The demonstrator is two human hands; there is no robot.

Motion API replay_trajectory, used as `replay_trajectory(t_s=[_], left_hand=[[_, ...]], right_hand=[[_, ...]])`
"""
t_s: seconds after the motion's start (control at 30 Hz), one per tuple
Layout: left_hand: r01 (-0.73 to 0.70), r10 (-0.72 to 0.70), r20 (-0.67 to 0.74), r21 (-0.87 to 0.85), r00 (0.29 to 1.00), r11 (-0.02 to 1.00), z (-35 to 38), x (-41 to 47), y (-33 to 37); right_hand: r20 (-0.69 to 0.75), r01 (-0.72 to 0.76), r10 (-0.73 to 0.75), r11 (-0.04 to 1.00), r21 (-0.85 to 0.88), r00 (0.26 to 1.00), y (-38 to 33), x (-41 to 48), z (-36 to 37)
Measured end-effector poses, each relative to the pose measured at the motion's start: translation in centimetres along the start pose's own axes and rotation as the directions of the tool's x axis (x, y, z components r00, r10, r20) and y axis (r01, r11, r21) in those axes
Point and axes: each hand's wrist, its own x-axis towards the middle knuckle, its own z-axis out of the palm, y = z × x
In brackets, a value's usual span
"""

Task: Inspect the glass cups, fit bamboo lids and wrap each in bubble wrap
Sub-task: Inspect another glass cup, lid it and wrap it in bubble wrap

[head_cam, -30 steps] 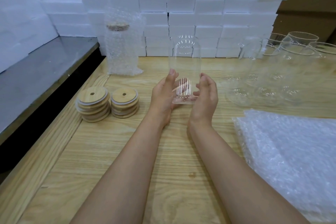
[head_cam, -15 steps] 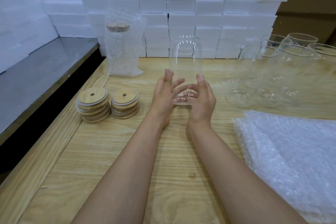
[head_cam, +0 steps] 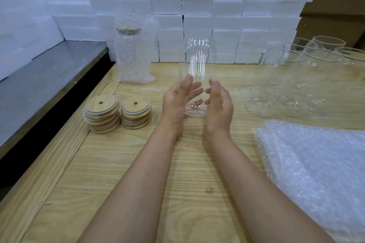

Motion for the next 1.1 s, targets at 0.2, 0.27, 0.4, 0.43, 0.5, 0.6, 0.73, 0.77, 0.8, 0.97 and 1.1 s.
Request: replay_trajectory(t_s=[0.2,0.27,0.4,0.43,0.5,0.6,0.73,0.77,0.8,0.97,1.1], left_hand=[[-0.146,0.147,0.004,0.150,0.989,0.978,0.1,0.0,-0.2],[-0.191,0.189,0.031,0.194,0.982,0.962,0.1,-0.1,-0.2],[-0.251,0.241,0.070,0.306,0.968,0.918,-0.1,-0.2,-0.2],[-0.266,0.250,0.092,0.346,0.964,0.900,-0.1,-0.3,-0.2],[-0.293,0.265,0.124,0.405,0.956,0.866,-0.1,-0.4,-0.2],[-0.345,0.314,0.145,0.468,0.938,0.814,0.0,-0.4,-0.3],[-0.414,0.379,0.176,0.507,0.908,0.756,-0.5,-0.1,-0.7],[-0.419,0.386,0.177,0.516,0.905,0.747,-0.6,0.0,-0.7],[-0.420,0.389,0.174,0.524,0.904,0.741,-0.7,0.1,-0.8],[-0.450,0.432,0.176,0.561,0.885,0.695,-1.1,0.3,-1.2],[-0.459,0.436,0.192,0.586,0.879,0.668,-1.3,0.5,-1.6]], right_hand=[[0.129,0.073,-0.061,0.993,-0.090,0.990,0.1,0.6,-0.1],[0.147,0.065,-0.046,0.990,-0.126,0.988,0.2,0.5,-0.2],[0.172,0.024,-0.005,0.994,-0.111,0.985,0.1,0.5,-0.3],[0.172,0.024,-0.006,0.994,-0.102,0.985,0.1,0.5,-0.3],[0.163,0.030,-0.016,0.996,-0.086,0.987,0.1,0.6,-0.2],[0.143,0.033,-0.023,0.997,-0.068,0.989,0.4,0.7,-0.3],[0.180,0.056,-0.051,0.998,-0.019,0.982,0.8,0.9,-0.3],[0.187,0.063,-0.061,0.998,-0.008,0.981,1.0,0.9,-0.3],[0.190,0.077,-0.075,0.997,-0.004,0.979,1.1,1.0,-0.3],[0.229,0.155,-0.145,0.987,-0.030,0.963,1.4,1.2,-0.2],[0.279,0.211,-0.187,0.976,-0.060,0.942,1.6,1.2,-0.3]])
